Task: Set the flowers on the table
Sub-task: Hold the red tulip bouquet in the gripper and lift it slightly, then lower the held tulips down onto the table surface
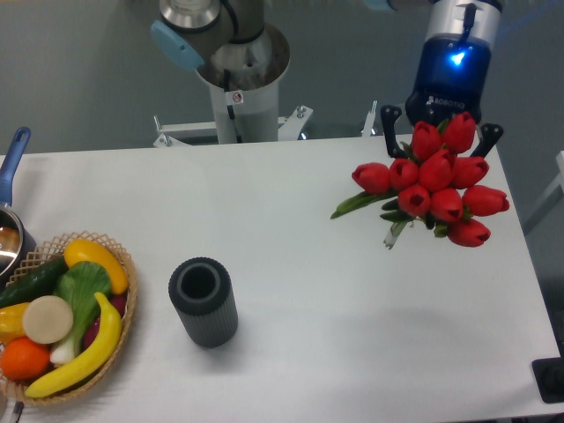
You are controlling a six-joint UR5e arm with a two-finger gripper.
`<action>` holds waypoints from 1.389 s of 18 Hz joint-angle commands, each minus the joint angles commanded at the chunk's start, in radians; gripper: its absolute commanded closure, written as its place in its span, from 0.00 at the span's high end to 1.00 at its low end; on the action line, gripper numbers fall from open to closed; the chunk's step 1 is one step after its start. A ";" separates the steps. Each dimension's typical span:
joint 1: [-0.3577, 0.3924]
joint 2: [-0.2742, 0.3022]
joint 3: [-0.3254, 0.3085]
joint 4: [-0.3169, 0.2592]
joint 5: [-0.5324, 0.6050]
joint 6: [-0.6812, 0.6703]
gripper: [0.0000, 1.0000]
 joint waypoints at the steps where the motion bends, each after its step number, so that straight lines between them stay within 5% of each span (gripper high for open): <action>1: -0.014 0.002 -0.003 0.000 0.047 0.009 0.43; 5: -0.071 0.000 -0.044 -0.008 0.248 0.093 0.43; 16: -0.100 -0.008 -0.100 -0.164 0.522 0.314 0.40; 21: -0.163 -0.060 -0.115 -0.193 0.744 0.393 0.40; 25: -0.183 -0.093 -0.135 -0.195 0.798 0.400 0.40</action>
